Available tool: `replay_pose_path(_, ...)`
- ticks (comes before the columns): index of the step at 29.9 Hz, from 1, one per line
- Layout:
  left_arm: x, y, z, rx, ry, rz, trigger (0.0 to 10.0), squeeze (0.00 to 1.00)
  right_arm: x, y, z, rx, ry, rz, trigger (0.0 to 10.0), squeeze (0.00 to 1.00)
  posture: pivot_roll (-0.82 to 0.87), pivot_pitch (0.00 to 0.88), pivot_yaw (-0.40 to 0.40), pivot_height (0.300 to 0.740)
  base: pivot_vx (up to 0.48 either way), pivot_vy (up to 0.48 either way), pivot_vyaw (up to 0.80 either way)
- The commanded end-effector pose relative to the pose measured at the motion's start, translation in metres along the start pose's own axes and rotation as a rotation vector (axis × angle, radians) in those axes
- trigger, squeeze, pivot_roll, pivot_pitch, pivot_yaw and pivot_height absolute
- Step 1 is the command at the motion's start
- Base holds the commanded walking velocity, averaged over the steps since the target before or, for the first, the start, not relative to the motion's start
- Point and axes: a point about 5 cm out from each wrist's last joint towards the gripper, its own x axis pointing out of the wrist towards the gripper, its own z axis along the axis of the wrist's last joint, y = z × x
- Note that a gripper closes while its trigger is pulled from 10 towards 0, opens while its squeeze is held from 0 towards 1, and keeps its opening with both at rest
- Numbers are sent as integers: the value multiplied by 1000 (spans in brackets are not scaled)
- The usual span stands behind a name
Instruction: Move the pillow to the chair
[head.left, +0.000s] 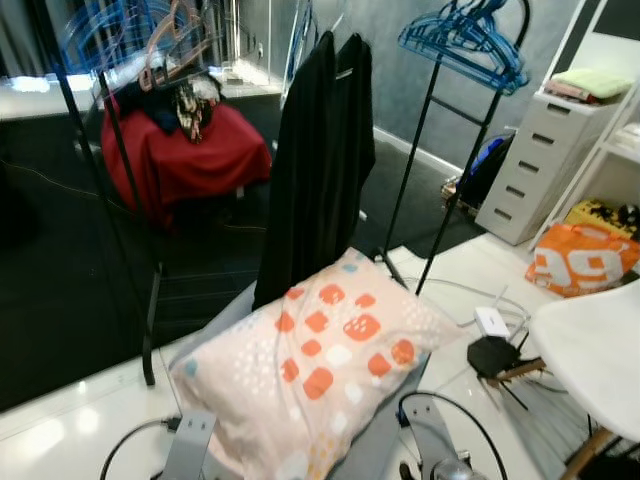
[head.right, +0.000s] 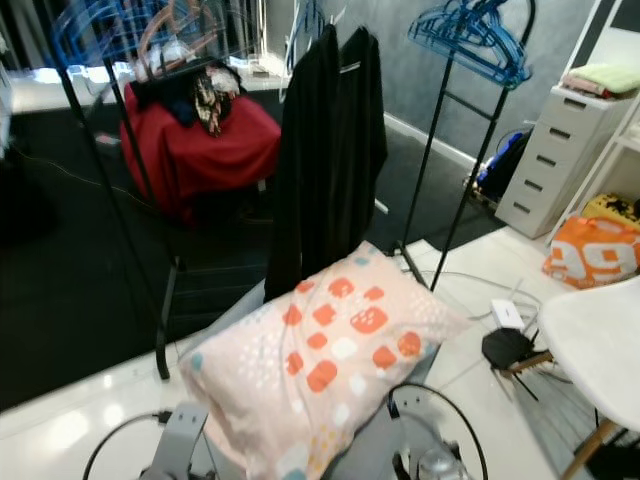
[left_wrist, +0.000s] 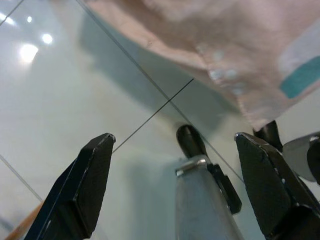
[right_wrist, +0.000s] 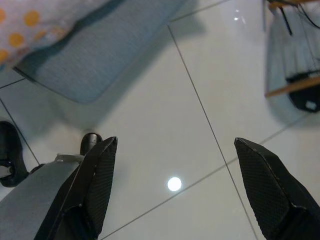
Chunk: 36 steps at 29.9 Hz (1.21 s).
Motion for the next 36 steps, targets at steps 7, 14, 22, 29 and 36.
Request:
replay_pose_path(7,0,1,3,13,-6,-10,10000,0,0,1,6,42,-26,3,10000,0,-115,0,-60,738,0,0,0)
replay_pose_path(14,0,3,2,28,-4,-19,10000,0,0,4,5,50,-29,13,10000,0,-113,0,-47,738,0,0,0)
replay_pose_path(22,0,3,0,17,-4,-23,10000,0,0,5,5,46,-33,20,10000,0,-104,0,-47,738,0,0,0)
replay_pose_path(29,0,3,0,16,-6,-21,10000,0,0,5,5,31,-46,25,10000,0,-101,0,-49,738,0,0,0)
replay_pose_path(36,0,4,-1,14,4,-22,10000,0,0,5,10,-25,-77,21,10000,0,-99,0,-45,738,0,0,0)
